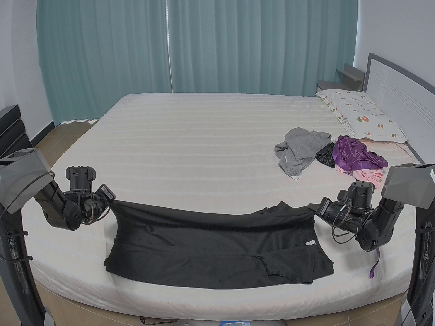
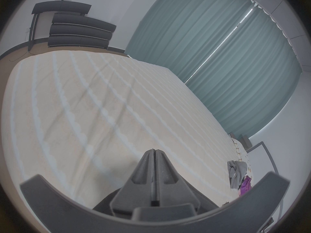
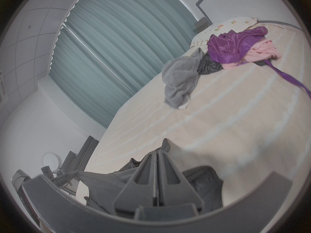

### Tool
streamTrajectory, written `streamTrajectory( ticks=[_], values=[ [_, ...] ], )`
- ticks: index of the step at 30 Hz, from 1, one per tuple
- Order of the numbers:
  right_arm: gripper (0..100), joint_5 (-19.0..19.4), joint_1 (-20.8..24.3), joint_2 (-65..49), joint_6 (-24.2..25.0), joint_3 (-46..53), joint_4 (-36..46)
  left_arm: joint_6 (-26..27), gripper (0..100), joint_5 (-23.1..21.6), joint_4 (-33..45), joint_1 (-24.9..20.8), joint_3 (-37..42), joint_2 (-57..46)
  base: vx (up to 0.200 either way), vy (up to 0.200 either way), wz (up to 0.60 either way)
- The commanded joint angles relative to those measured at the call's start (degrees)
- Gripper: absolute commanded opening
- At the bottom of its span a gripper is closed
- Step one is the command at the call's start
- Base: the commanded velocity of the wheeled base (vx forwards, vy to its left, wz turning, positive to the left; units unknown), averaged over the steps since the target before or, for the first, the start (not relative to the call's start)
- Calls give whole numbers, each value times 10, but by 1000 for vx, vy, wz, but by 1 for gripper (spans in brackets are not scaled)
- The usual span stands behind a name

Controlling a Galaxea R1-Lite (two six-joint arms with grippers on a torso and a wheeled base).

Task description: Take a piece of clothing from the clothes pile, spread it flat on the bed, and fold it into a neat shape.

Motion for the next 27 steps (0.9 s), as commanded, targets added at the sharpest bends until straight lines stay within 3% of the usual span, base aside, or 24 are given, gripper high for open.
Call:
streamTrajectory(
  ticks=[1, 15, 16, 17, 18, 27],
  values=[
    [0, 12, -1, -7, -1, 76, -43, 7, 0, -18, -3, -1, 63, -14, 0, 0, 0],
    [0, 12, -1, 40, -48, 108, -49, 59, 0, -33, -89, -2, 156, 31, 0, 0, 0],
    [0, 12, 0, 40, -48, 108, -49, 59, 100, -34, -89, -3, 159, 29, 0, 0, 0],
    [0, 12, 0, 40, -48, 107, -49, 58, 100, -35, -89, -3, 165, 29, 0, 0, 0],
    [100, 12, 0, 38, -47, 105, -49, 59, 100, -35, -89, -4, 166, 29, 0, 0, 0],
    [100, 18, -23, -14, -10, 52, -37, 46, 100, -35, -90, 8, 148, -15, 0, 0, 0]
  ],
)
